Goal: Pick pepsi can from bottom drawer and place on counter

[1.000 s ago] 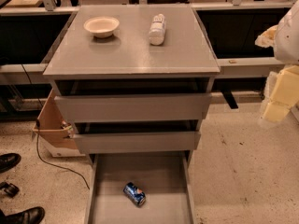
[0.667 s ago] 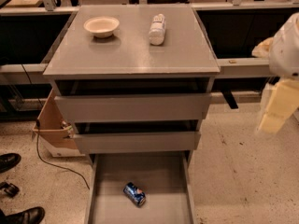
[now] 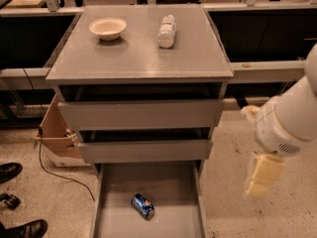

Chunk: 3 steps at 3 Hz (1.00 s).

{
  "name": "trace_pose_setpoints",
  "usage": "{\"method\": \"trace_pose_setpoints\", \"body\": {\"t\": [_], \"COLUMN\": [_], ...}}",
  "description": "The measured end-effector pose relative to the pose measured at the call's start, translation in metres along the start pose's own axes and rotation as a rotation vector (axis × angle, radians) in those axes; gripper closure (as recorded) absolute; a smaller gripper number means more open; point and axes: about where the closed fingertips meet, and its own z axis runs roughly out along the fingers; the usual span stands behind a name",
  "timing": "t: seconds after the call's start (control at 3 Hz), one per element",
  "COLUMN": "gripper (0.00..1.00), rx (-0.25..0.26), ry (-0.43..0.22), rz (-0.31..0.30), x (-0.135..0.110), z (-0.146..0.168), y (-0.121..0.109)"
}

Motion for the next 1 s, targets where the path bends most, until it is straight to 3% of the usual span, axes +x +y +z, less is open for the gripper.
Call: {"method": "trace_pose_setpoints", "body": {"t": [0.67, 1.0], "gripper": [0.00, 0.00], "rx": [-0.134, -0.205], "ry": [-0.084, -0.108], "rz": [-0.015, -0.006], "x": [-0.010, -0.028], "z": [0.131, 0.179], "y": [0.080, 0.123]}}
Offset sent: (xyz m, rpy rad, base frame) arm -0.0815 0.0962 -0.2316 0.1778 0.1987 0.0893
